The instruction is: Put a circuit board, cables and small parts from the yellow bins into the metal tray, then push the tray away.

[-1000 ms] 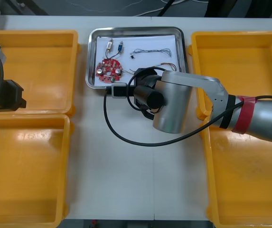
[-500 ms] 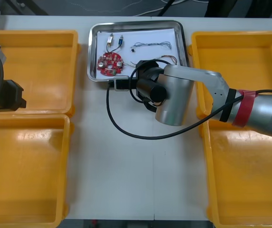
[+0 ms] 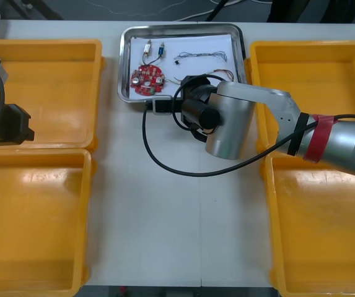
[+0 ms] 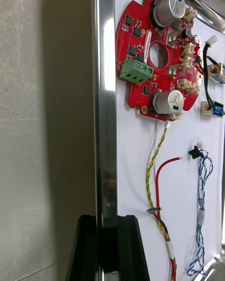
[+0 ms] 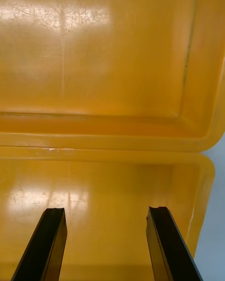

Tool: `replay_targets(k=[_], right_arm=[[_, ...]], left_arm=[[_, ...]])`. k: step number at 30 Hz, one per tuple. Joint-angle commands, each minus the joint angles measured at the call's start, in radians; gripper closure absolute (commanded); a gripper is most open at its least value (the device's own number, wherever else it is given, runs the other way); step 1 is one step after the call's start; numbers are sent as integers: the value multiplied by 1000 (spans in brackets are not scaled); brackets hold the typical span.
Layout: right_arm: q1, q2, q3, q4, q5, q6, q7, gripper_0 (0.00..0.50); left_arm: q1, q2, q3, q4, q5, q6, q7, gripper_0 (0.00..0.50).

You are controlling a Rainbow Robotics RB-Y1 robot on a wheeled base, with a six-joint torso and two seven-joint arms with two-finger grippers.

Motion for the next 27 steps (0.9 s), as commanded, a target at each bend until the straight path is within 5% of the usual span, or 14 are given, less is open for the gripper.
replay_targets(k=[1,2,4,5,11,20,27], right_arm=[[-51,19,11,-4,9,-7,35,249],[-51,22,11,-4,9,-4,38,249],[-51,26,11,-4,9,-1,41,17],[-51,28,11,-4,9,0,44,0],[-53,29,11,-32,8,29,61,0],[-51,22,-6,-176,-43,233,77,0],[-50,8,-56,-287,-159,407,81,0]], left_arm=[[18,45,31,-14,-10,6,-74,0],[18,45,31,-14,-10,6,-74,0],[18,45,31,-14,-10,6,-74,0],[18,45,31,-14,-10,6,-74,0],[18,45,31,-14,-10,6,-74,0],[18,45,31,-14,-10,6,-74,0],[18,45,31,-14,-10,6,-74,0]])
